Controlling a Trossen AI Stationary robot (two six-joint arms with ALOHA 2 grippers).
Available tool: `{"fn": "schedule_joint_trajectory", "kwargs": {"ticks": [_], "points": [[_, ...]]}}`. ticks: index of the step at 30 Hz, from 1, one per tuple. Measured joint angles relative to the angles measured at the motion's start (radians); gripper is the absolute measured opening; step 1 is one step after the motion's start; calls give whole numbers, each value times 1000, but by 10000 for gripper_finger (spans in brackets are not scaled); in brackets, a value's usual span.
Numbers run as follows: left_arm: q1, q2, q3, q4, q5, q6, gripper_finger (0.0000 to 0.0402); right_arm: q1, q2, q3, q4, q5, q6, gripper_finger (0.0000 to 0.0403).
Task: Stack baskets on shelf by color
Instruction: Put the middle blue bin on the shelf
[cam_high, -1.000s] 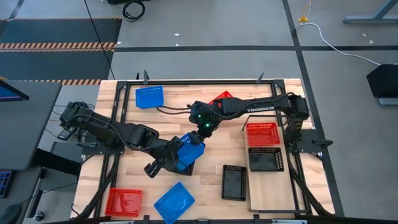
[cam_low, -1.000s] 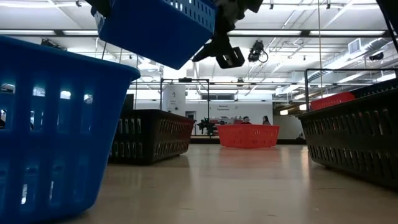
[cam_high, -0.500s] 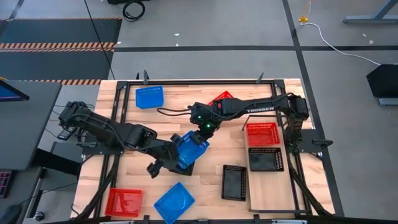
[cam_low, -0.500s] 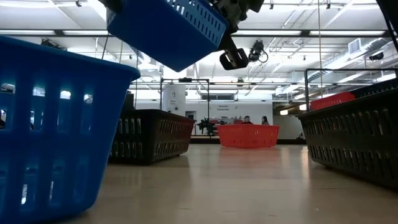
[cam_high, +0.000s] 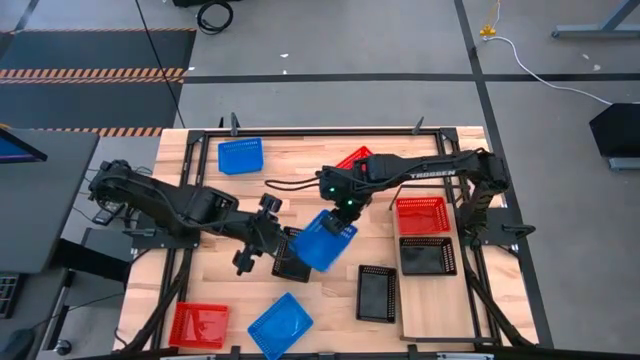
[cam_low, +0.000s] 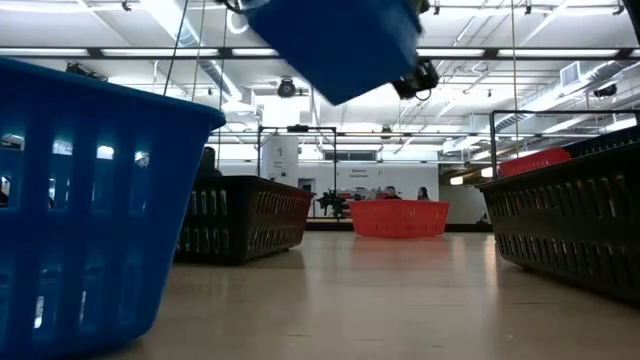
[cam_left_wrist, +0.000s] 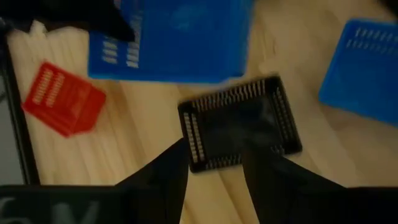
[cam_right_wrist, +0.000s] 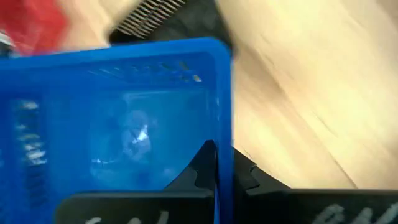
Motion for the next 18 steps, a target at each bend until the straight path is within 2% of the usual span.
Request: {"fn": "schedule_joint_trajectory", "kwargs": {"ticks": [4, 7, 12, 18], "points": [[3, -23, 1, -26, -4, -9, 144, 18, -42, -2, -118, 30, 22, 8], [4, -35, -1, -68, -22, -45, 142, 68, -97, -1, -183, 77, 96, 9], [19, -45, 0, -65, -50, -83, 140, 168, -183, -1, -289, 198, 284, 15], [45, -45, 0, -57, -53, -83, 127, 311, -269, -1, -435, 217, 611, 9]]}}
